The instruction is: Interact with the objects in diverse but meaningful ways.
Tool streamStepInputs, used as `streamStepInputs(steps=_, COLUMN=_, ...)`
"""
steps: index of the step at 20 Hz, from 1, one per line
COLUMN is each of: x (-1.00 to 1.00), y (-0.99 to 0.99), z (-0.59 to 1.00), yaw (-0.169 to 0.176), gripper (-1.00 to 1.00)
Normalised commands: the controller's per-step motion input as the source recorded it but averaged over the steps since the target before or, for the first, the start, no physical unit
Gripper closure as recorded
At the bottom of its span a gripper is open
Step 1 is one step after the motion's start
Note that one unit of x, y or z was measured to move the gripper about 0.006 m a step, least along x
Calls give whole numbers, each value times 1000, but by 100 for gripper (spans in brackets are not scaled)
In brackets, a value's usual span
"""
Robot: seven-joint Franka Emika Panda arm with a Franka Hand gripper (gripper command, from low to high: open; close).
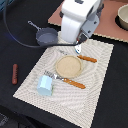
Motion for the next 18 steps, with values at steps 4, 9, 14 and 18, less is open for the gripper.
streamStepInputs(steps=4, x=-1000, y=24, z=9, yaw=45, gripper=100)
streamStepInputs(steps=9, x=-1000, y=22, z=0, yaw=48, gripper=100)
streamStepInputs(steps=14, x=-1000, y=39, z=-102, yaw=54, gripper=100)
streamStepInputs(steps=18, x=-1000, y=115, z=-212, yaw=50, gripper=100)
